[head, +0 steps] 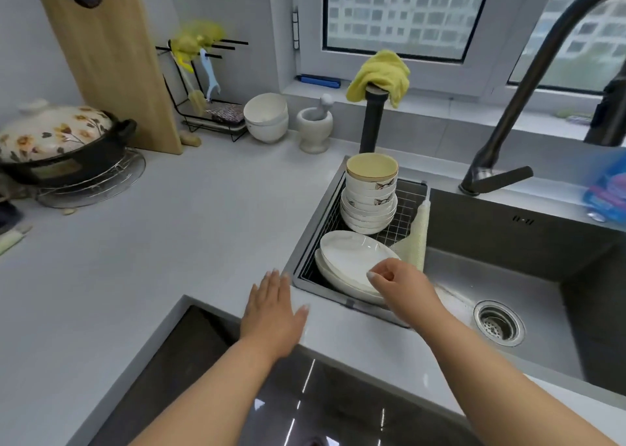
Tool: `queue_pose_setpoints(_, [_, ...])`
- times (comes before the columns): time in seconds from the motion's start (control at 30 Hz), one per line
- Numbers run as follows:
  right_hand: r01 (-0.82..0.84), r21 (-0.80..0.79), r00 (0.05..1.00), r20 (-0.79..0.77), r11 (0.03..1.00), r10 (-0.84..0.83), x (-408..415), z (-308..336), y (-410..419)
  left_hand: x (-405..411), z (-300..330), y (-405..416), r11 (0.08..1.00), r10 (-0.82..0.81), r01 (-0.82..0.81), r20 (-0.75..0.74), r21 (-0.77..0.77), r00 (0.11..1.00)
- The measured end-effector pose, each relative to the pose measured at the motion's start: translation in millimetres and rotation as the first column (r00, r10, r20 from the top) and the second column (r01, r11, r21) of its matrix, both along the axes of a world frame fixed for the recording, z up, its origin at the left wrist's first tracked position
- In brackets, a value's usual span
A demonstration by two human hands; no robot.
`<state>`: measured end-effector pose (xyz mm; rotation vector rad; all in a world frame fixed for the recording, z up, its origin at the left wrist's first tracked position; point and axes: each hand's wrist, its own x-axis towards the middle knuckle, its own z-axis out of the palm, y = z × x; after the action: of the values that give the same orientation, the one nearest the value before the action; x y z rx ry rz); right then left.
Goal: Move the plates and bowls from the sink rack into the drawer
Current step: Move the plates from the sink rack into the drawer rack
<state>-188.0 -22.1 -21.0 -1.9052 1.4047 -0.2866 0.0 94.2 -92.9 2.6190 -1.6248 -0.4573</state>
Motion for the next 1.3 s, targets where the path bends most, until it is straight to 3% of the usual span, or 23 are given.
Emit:
queue_pose_setpoints(0.13, [-0.052, 0.009, 0.993, -0.106, 0.999, 0.053, 35, -19, -20, 16, -10, -14, 0.997, -0.077, 0.075, 0.100, 0.018, 0.992])
queue_pose_setpoints(0.4, [-0.165, 0.025, 0.941, -0.294, 0.986, 0.165, 69, -43, -39, 25, -11, -17, 0.993, -0.110, 0.114, 0.114, -0.025, 0.987])
queue_pose_setpoints(0.7, [-0.294, -0.179, 0.865, -0.467, 0.939, 0.182, 73, -42, -41, 24, -10, -17, 0.993, -0.114, 0.117, 0.127, -0.013, 0.985])
queue_pose_setpoints(0.97, [-0.254, -0.441, 0.927, -0.364, 0.861, 0.087, 54, -32, -39, 24, -13, -17, 0.994, -0.108, 0.110, 0.145, -0.004, 0.984])
queue_pose_setpoints(1.17, [-0.066, -0.619, 0.996, -0.091, 0.782, 0.012, 34, -6, -30, 25, -12, -18, 0.995, -0.099, 0.097, 0.127, 0.023, 0.987])
queue_pose_setpoints(1.23, [-0.025, -0.695, 0.999, 0.004, 0.719, 0.039, 27, 11, -20, 27, -8, -21, 0.997, -0.070, 0.069, 0.047, 0.028, 0.996])
queue_pose_setpoints(1.3, [0.000, -0.770, 0.994, 0.072, 0.638, 0.088, 19, 27, -7, 28, 7, -25, 0.998, 0.036, -0.044, -0.192, -0.036, 0.981])
